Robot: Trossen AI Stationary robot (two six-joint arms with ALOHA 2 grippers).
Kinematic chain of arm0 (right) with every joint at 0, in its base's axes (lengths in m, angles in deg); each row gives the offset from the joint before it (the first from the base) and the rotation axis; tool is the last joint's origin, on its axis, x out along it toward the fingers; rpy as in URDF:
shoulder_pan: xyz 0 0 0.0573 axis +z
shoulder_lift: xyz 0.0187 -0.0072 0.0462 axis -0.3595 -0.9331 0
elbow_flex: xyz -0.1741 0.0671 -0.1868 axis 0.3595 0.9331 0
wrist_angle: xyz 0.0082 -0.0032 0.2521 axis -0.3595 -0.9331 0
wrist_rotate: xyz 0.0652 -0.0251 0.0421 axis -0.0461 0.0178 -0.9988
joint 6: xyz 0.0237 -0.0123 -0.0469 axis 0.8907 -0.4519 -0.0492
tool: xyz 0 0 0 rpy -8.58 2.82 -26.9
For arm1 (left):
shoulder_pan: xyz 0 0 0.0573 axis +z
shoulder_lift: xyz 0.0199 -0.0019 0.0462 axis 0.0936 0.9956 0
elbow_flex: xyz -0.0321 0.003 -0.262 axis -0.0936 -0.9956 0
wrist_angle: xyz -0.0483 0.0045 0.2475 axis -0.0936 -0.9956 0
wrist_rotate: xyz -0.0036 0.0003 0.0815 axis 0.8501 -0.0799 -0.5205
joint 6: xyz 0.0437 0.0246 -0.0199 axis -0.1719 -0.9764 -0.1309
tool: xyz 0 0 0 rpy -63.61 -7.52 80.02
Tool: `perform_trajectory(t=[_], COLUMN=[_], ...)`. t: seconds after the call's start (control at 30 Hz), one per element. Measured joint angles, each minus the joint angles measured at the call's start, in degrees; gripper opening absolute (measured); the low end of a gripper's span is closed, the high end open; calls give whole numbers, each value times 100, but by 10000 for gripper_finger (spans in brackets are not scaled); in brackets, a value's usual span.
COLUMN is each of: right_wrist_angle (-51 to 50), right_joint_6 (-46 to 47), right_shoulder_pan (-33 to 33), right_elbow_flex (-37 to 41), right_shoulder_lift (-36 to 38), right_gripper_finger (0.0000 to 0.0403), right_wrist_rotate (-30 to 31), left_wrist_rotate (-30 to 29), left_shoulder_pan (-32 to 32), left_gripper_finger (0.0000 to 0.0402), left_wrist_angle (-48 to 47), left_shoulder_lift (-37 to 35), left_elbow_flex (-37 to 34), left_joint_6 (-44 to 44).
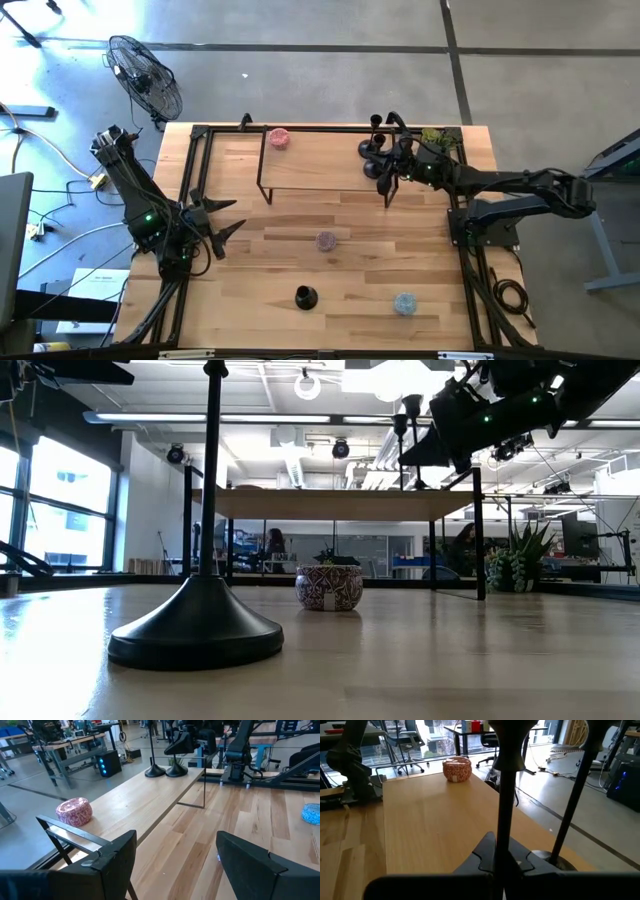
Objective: Pick & Place candle stick holders
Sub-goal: Put the left black candle holder on the shelf
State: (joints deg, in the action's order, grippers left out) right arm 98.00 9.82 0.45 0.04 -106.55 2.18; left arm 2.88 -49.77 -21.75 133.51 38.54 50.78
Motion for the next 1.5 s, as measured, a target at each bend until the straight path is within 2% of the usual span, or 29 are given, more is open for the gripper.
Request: perform_trajectory(t=[0.63,0.87,1.2,1.5], right_wrist_angle=[-144,-250,-271,-391], right_joint_6=[107,107,139,153], right_shoulder_pan=[0,0,2,-1], right_elbow_flex=[2,4,4,24], right_shoulder_lift=[1,4,4,-2], right_gripper_finger=[0,0,0,41], right_wrist_rotate=[258,539,512,234], left_wrist_rotate=[102,107,136,141], left_shoulder_pan=[0,0,0,0], left_gripper_finger=[269,269,269,269], left_wrist_angle=[4,31,62,96], left_shoulder_lift=[0,0,-1,-1], left_elbow_flex=[2,2,2,2], left_joint_6=[3,5,2,2])
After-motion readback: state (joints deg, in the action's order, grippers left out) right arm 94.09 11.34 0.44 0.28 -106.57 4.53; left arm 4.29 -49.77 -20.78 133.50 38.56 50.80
